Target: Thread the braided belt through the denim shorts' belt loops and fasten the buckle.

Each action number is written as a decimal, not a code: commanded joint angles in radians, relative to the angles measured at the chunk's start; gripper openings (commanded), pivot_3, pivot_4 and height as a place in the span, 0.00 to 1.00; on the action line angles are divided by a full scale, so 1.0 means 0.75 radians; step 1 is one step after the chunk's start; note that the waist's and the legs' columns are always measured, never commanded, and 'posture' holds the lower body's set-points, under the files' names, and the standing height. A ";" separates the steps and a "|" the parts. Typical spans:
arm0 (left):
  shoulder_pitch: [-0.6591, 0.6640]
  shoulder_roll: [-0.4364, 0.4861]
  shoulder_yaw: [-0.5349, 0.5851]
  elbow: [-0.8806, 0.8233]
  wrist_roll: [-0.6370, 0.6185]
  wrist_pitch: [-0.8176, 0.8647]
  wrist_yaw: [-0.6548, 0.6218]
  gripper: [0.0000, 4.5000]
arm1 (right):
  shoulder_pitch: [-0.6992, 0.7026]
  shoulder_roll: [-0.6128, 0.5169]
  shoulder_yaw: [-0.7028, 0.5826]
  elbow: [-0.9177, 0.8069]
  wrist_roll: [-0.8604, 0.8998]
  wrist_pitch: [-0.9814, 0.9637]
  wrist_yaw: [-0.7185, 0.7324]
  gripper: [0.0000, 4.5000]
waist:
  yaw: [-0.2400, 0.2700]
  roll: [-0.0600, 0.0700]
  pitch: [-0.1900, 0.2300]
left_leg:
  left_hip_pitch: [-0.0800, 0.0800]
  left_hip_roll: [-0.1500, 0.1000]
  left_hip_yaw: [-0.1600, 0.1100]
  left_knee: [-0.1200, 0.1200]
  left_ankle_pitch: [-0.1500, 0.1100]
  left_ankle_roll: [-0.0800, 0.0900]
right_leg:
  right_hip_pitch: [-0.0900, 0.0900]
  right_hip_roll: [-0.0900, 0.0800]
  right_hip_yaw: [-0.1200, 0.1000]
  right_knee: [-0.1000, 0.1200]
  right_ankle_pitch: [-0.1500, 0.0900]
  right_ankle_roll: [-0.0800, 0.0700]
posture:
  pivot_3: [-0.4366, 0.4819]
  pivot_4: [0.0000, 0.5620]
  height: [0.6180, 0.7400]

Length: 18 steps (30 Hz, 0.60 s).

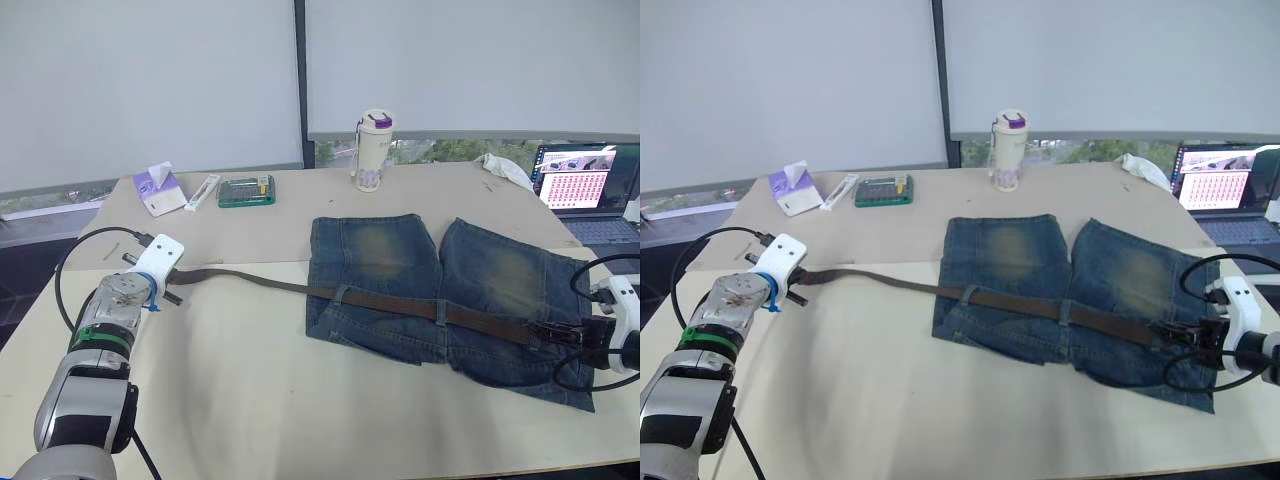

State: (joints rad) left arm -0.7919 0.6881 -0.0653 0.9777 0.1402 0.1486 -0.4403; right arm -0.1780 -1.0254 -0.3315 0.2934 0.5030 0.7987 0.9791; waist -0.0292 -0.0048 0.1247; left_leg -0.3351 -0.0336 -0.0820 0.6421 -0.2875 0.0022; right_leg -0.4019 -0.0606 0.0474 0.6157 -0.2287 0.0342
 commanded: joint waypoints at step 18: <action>-0.081 -0.431 -0.031 -0.359 -0.422 0.049 -0.896 0.81 | 0.087 0.050 -0.101 -0.192 -0.001 -0.039 -0.053 0.00 | 0.023 -0.003 0.001 | -0.003 -0.004 0.000 0.005 0.000 0.000 | -0.001 -0.004 -0.001 -0.001 0.002 -0.001 | 0.48 0.27 1.00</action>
State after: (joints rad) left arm -0.8332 0.3813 -0.0663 0.7232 -0.1595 0.1638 -1.0503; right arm -0.1129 -0.9909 -0.3827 0.1798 0.4941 0.7888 0.9437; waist -0.0117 -0.0075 0.1257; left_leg -0.3384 -0.0361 -0.0816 0.6455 -0.2875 0.0022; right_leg -0.4013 -0.0631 0.0468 0.6146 -0.2275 0.0338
